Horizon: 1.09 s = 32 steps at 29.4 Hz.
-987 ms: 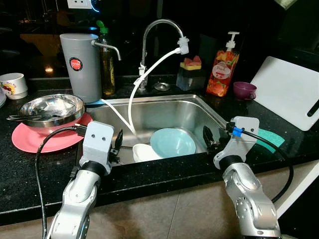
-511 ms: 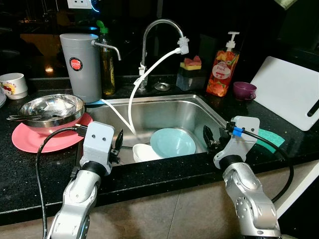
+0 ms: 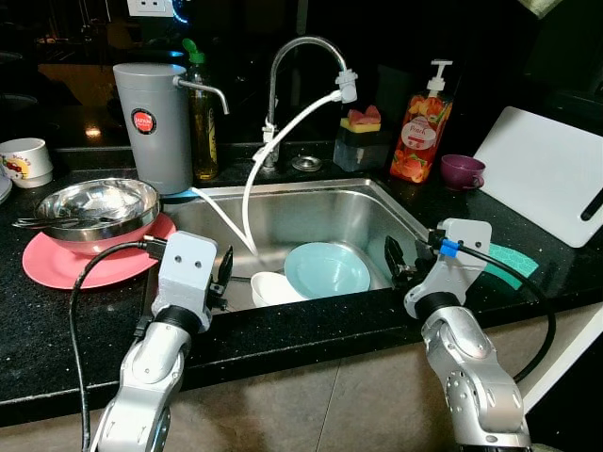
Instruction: Kitchen organization
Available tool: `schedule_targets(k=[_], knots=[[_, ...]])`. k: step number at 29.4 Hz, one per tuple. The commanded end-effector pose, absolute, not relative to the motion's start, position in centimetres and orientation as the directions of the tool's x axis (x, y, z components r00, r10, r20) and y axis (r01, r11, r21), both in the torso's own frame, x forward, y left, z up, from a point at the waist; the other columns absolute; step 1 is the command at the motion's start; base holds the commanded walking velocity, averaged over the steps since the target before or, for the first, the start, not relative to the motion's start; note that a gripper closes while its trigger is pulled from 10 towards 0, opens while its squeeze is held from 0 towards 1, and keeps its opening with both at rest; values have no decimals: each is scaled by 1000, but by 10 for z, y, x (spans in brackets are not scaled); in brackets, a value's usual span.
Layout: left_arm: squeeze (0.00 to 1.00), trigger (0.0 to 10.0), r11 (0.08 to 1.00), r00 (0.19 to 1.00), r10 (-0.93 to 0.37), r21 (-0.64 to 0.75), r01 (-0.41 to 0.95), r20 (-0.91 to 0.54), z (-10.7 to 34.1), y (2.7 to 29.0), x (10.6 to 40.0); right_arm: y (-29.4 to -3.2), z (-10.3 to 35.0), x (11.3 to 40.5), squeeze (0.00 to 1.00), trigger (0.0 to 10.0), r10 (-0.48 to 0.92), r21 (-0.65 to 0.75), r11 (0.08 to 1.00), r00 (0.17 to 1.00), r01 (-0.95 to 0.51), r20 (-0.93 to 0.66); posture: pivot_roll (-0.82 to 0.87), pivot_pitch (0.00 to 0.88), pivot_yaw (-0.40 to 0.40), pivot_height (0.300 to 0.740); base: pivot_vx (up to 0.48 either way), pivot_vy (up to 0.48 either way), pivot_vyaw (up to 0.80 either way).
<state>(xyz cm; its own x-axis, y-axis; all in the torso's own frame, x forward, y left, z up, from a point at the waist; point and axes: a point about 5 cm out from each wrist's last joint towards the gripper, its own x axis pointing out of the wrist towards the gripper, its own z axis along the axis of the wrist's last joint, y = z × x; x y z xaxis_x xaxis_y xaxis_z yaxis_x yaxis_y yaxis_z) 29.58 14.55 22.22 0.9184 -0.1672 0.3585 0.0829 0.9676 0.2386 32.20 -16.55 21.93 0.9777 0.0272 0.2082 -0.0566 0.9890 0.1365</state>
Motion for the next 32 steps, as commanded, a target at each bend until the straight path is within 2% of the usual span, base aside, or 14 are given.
schedule_targets(k=[1, 32], knots=[[0, 10000, 963, 918, -182, 254, 94, 352, 220, 142, 297, -166, 219, 323, 0, 10000, 24, 139, 989, 978, -54, 208, 132, 69, -64, 740, 0, 0, 0], [0, 10000, 964, 914, -185, 245, 99, 361, 222, 138, 298, -168, 224, 323, 0, 10000, 23, 131, 990, 976, -53, 217, 122, 62, -73, 740, 0, 0, 0]])
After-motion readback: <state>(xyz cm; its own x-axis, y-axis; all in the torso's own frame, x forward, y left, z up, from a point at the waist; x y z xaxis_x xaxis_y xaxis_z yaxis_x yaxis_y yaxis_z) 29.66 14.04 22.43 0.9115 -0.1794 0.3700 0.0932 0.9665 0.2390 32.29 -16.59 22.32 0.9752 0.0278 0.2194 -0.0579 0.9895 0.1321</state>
